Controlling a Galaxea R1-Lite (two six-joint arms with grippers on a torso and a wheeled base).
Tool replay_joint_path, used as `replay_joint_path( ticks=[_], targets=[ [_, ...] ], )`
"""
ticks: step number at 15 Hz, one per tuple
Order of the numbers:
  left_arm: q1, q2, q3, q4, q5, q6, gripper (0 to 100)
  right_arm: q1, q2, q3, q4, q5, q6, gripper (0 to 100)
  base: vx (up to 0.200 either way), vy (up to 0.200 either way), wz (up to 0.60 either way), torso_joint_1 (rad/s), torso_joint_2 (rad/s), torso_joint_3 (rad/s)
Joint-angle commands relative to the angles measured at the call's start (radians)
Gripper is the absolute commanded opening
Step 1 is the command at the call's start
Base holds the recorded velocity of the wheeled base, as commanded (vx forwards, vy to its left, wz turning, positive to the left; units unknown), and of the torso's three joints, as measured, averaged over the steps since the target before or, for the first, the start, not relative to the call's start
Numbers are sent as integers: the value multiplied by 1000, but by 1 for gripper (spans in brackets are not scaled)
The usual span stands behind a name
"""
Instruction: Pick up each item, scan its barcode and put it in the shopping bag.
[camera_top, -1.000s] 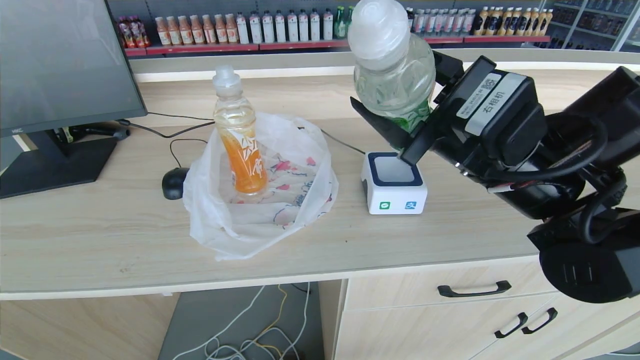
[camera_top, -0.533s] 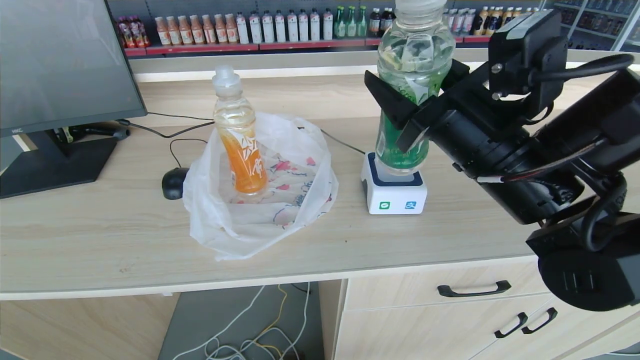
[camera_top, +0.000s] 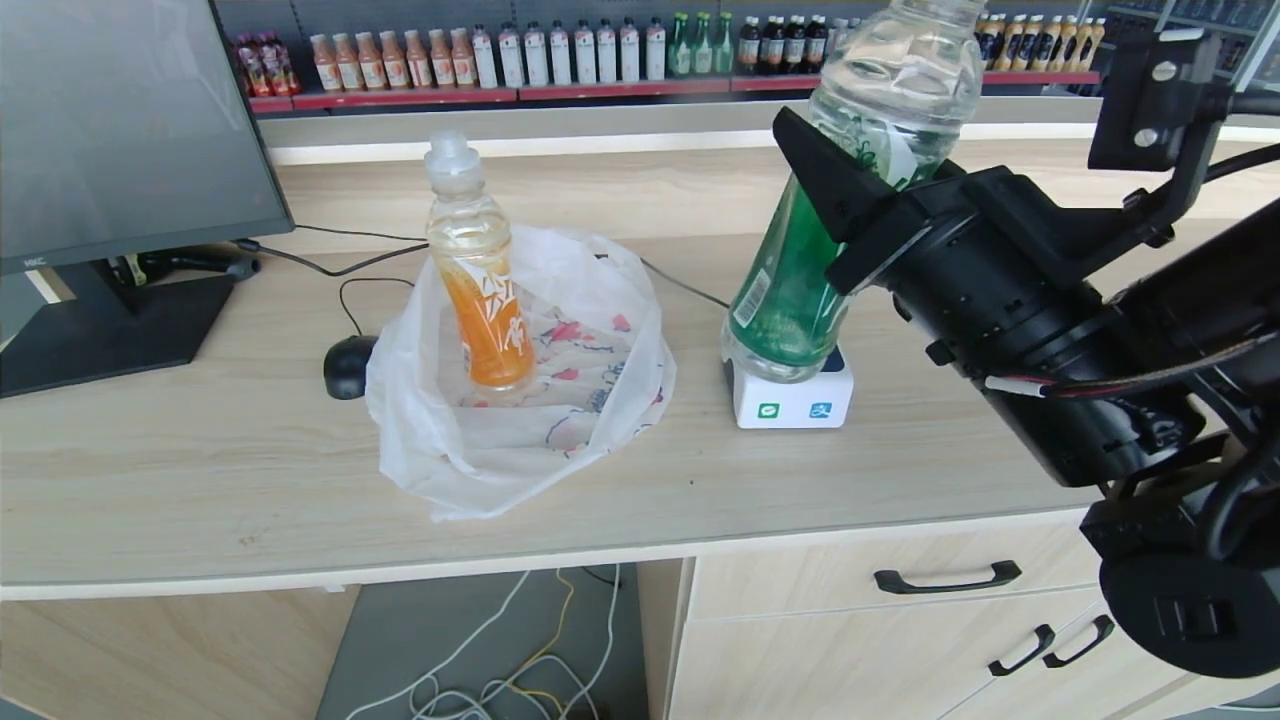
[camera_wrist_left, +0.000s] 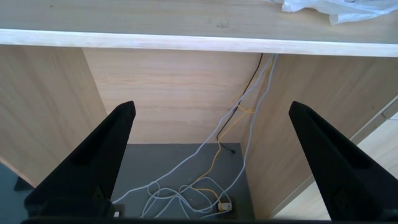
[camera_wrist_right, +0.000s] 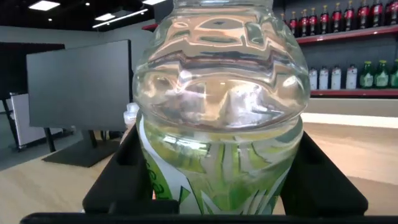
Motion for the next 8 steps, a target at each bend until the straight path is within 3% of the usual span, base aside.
replay_joint_path(
  ticks=[1, 4, 8],
  targets=[
    [0, 0, 0, 0, 0, -3, 100, -20, 37, 0, -17, -11, 0, 0, 0, 0, 0, 0, 0, 0],
    [2, 0, 0, 0, 0, -6, 100, -21, 58, -15, -37, -31, 1, 0, 0, 0, 0, 0, 0, 0],
    [2, 0, 0, 0, 0, -9, 100, -35, 58, -15, -46, -31, 23, 0, 0, 200, 0, 2, 2, 2]
  ],
)
